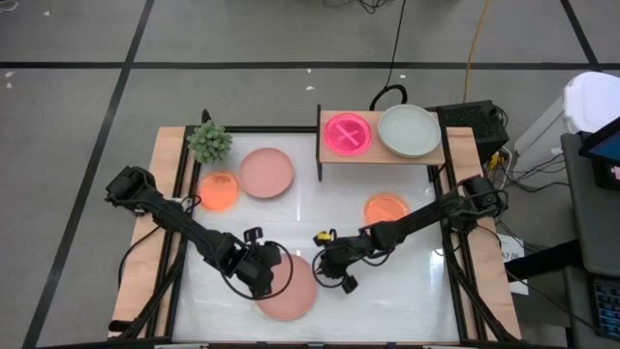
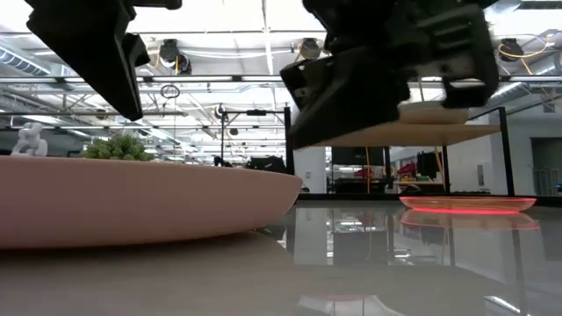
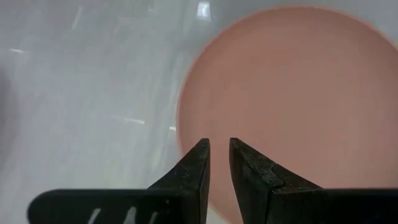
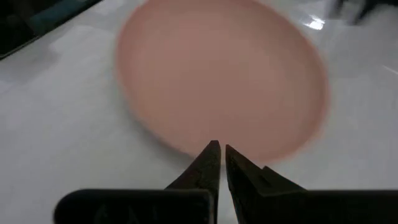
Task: Place and stack plates onto a shelf
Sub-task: Stack the bottom pink plate on top of the gray plate on the shelf
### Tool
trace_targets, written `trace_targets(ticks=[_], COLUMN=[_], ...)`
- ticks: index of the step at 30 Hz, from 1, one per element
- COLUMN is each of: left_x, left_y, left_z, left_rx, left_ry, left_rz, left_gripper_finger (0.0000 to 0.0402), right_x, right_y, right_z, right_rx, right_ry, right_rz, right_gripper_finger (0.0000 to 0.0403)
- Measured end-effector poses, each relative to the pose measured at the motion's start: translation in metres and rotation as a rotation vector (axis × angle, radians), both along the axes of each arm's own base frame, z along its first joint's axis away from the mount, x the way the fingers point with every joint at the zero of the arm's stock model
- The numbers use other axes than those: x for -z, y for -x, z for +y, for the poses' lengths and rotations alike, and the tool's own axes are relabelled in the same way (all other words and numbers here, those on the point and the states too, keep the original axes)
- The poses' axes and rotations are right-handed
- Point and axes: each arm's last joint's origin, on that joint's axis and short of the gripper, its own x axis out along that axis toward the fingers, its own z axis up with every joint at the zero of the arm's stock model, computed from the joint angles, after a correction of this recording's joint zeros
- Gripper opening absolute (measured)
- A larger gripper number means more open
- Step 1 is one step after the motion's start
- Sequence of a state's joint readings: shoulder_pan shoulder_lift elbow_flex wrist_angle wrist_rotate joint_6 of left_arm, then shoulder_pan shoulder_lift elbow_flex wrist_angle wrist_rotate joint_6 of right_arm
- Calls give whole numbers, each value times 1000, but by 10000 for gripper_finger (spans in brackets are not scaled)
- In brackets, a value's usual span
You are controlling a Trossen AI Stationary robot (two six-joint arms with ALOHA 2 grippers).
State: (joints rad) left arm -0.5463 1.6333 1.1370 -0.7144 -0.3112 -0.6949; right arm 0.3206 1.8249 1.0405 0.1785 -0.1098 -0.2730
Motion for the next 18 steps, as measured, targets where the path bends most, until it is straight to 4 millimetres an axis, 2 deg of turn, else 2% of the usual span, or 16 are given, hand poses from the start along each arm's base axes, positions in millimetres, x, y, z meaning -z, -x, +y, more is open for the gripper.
trace_targets(ticks=[3, 8, 11, 18], left_x=[0, 0, 0, 0], left_y=[1, 1, 1, 1], left_z=[-1, -1, -1, -1], left_rx=[3, 4, -3, -4], left_ry=[-3, -4, -9, -15], left_rz=[0, -1, -5, -8], left_gripper_finger=[68, 68, 68, 68], right_x=[6, 8, 16, 20], right_y=[-1, -10, -7, -3], right_z=[5, 13, 17, 20], right_rx=[-31, -20, -76, -178], right_ry=[21, 4, 31, 30], right_rz=[-6, -116, -89, -49], right_gripper_finger=[35, 86, 110, 121])
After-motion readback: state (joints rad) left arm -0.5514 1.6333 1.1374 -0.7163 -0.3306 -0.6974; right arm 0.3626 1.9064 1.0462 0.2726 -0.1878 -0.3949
